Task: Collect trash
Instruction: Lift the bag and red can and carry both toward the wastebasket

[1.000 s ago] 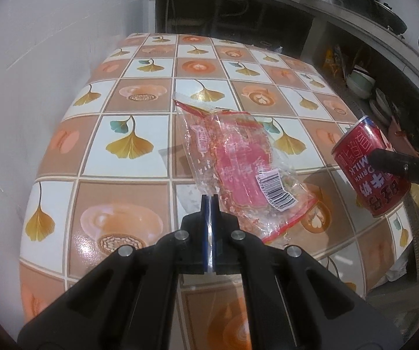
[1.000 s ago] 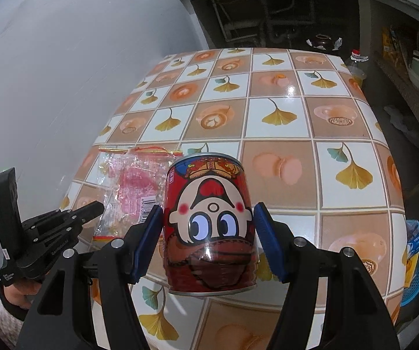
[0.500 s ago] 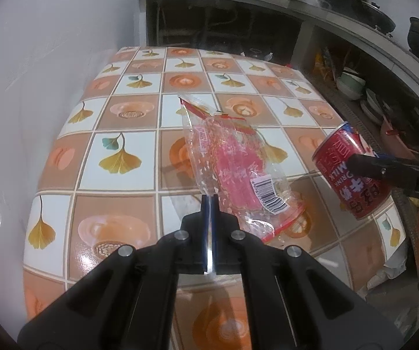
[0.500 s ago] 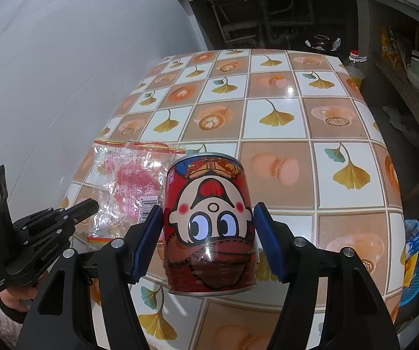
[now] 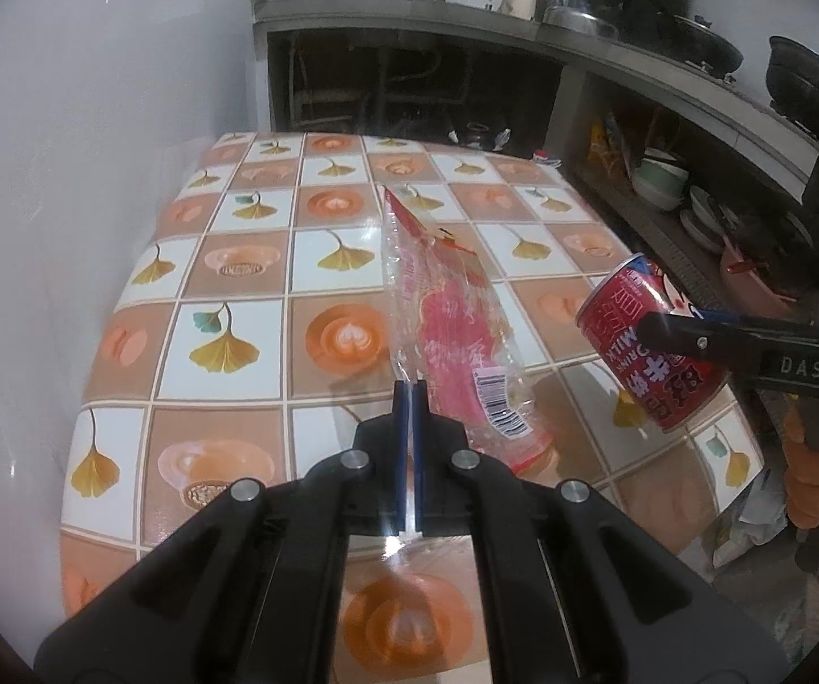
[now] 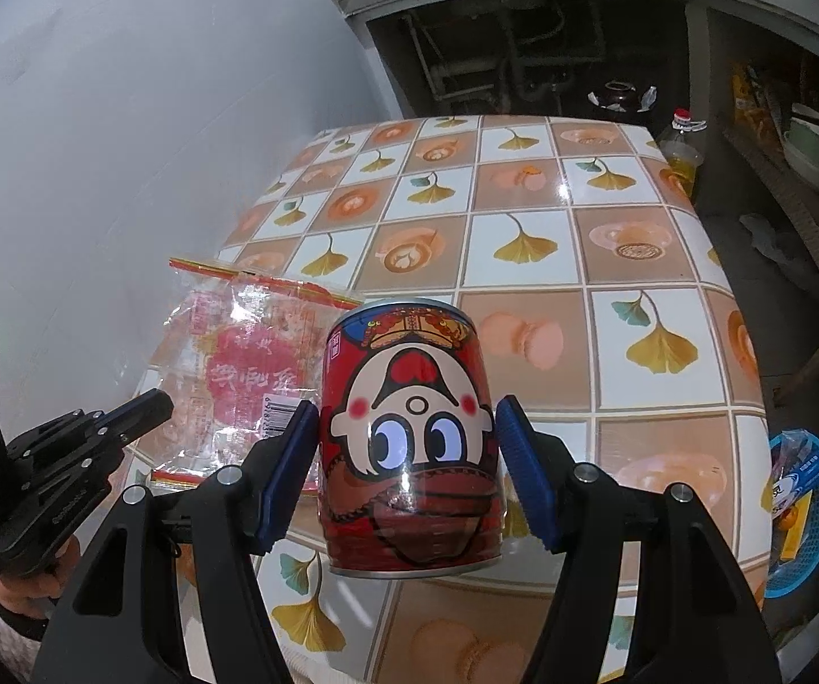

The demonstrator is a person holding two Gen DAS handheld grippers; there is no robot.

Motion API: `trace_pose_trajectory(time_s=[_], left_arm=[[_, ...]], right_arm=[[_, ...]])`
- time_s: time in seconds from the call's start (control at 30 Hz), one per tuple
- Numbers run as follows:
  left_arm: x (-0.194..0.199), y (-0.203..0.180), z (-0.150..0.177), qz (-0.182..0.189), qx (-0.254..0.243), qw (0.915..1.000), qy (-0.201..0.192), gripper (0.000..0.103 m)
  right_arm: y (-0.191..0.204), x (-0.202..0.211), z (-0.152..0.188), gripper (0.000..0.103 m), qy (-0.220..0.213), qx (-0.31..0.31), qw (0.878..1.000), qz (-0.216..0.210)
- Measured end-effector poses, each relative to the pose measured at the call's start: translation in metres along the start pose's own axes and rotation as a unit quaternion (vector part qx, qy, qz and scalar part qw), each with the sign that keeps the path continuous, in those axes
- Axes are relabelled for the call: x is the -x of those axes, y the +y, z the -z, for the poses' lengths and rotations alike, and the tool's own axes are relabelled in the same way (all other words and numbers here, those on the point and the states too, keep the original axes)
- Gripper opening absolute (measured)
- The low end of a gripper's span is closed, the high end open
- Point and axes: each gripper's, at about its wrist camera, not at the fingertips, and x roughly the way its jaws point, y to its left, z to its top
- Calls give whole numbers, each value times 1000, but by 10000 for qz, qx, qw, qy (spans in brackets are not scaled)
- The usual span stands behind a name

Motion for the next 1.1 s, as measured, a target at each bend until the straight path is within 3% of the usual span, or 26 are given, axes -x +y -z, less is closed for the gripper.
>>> trace_pose_trajectory(time_s=[0.8,1.1], left_arm=[[47,-48,-9,26,-402,9979,-499,0],[52,-76,-29,549,-472,9955,-612,0]], right_arm=[[-35,59,17,62,-469,-324,9984,56],[-79,111,33,62,-878,-721,9923,495]])
